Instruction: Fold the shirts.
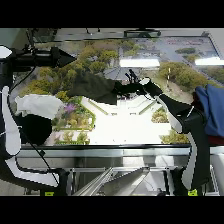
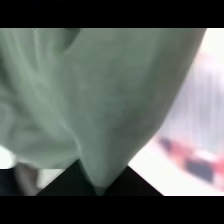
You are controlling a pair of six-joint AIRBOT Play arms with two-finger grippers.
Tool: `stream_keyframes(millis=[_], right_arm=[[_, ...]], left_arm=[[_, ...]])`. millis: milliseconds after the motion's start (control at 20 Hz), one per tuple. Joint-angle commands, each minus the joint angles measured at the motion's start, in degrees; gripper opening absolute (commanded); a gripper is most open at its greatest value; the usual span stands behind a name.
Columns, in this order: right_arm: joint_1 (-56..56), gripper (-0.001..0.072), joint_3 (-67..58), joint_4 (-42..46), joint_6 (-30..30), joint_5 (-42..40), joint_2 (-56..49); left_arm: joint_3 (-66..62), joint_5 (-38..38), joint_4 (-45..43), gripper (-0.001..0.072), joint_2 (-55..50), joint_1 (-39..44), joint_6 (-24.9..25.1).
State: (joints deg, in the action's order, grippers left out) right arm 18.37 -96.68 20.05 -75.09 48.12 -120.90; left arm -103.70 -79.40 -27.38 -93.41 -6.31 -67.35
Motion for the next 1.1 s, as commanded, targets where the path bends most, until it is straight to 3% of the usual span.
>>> stream_keyframes(millis=[0,150,300,450,600,800,1050], right_arm=[[-0.1,0.0020,0.0,-1.1,3.5,0.9,2.6],[-3.1,0.0019,0.0,6.6,0.7,3.7,12.2],[-9.2,0.0019,0.0,17.2,-4.0,12.4,24.9],[-16.1,0.0019,0.0,33.7,-11.9,22.3,37.8],[-24.4,0.0020,0.0,41.7,-12.8,30.8,45.8],[-38.8,0.0020,0.0,42.3,-9.1,33.0,48.2],[-54.2,0.0019,-7.8,35.5,-1.7,23.3,41.2]], left_arm=[[0.0,-0.3,0.0,0.0009,0.0,0.0,0.0],[0.0,-1.3,0.0,0.0009,0.0,0.0,0.0],[0.0,-3.3,0.0,0.0009,0.0,0.0,0.0],[0.0,-4.7,0.0,0.0009,0.0,0.0,0.0],[0.0,-5.1,0.0,0.0009,0.0,0.1,-0.2],[0.0,-6.8,0.0,0.0009,0.0,0.1,-1.7],[0.0,-5.2,0.1,0.0009,0.0,0.1,-4.3]])
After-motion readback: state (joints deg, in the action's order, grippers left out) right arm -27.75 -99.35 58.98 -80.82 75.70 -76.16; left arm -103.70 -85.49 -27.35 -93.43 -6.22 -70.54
